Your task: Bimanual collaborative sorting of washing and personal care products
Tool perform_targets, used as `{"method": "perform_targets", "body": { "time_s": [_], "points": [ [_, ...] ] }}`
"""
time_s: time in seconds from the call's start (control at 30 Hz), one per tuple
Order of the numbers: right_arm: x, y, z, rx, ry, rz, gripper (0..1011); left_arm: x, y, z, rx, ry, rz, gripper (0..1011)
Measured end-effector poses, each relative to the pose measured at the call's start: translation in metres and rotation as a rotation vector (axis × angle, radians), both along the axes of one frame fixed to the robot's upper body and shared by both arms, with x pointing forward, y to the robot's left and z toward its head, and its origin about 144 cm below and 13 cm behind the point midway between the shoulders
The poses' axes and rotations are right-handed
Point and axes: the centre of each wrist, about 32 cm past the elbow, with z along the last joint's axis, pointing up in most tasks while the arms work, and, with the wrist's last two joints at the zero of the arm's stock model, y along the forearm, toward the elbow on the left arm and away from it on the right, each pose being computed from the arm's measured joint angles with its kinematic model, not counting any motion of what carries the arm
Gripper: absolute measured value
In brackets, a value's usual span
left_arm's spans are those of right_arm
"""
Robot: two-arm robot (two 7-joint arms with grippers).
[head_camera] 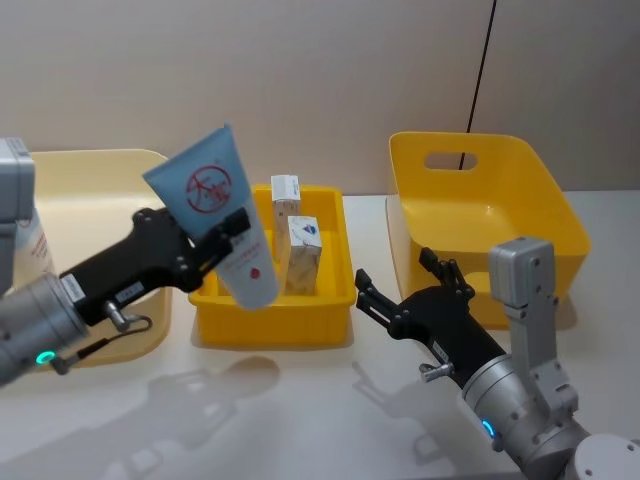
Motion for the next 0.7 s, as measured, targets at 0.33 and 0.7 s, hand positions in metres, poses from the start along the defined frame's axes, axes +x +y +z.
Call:
{"method": "perform_targets", "body": {
  "time_s": [0.33, 0.7],
  "points": [
    [0.0, 0.0, 0.0, 0.0, 0.0, 0.004, 1002, 0.0, -0.013, -0.007, 0.001, -0.008, -0.063, 292],
    [-0.003, -0.012, 0.003, 0.038, 0.006, 0.071, 1002, 0.0, -0.02, -0.01, 0.003, -0.013, -0.095, 292]
  ]
}}
